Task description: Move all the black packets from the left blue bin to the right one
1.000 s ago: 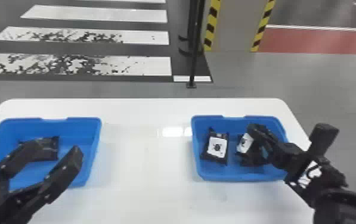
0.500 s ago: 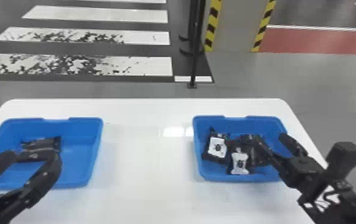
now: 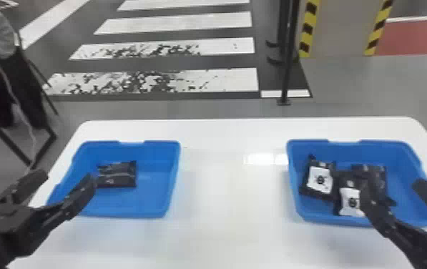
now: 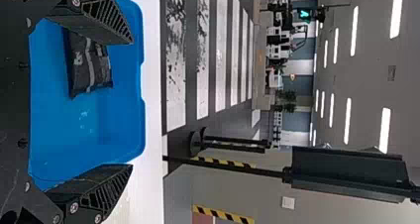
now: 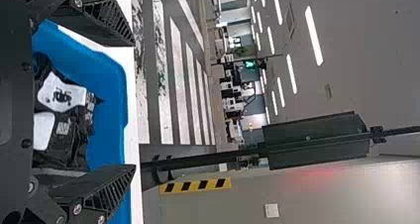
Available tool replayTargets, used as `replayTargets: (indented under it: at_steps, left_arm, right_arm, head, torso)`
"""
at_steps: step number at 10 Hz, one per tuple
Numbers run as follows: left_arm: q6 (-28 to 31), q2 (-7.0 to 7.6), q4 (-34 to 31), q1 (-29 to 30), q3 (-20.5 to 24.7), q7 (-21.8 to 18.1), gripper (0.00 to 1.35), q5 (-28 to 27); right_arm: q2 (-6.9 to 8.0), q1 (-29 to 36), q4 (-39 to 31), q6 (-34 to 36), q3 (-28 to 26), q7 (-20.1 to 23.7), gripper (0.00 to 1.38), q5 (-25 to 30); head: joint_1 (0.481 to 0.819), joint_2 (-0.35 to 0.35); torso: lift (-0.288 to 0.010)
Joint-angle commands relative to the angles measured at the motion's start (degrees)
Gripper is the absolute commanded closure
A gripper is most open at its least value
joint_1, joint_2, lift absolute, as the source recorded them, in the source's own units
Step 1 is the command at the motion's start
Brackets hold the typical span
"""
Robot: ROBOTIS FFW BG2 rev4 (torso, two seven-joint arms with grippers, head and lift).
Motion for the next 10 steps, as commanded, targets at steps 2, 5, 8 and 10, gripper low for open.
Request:
replayTargets:
  at_steps: [2, 5, 8, 10]
  left_arm:
    - [3.58, 3.71, 10.09, -10.0, 0.28, -0.01, 0.17, -2.45]
    - [10.05, 6.44, 22.75, -22.38, 0.39, 0.17, 0.17, -6.22]
    - [19.05, 10.13, 36.39, -35.88, -2.92, 0.52, 0.17, -9.76]
    - [25.1, 12.85, 44.27, -42.35, -7.38, 0.52, 0.17, -9.99]
  right_arm:
    - [0.28, 7.39, -5.72, -1.0, 2.17, -0.15, 0.16, -1.53]
    - [0.37, 11.05, -7.97, -1.0, 3.2, -0.15, 0.17, -3.36]
    - [0.37, 11.05, -7.55, -1.0, 3.43, -0.15, 0.18, -3.93]
    - [0.37, 10.91, -7.27, -0.43, 3.88, -0.07, 0.18, -4.39]
  head:
    - [0.695, 0.244]
    - [0.695, 0.326]
    - [0.695, 0.35]
    - [0.695, 0.35]
  torso:
    - [-0.138]
    - [-0.138]
    - [-0.138]
    - [-0.138]
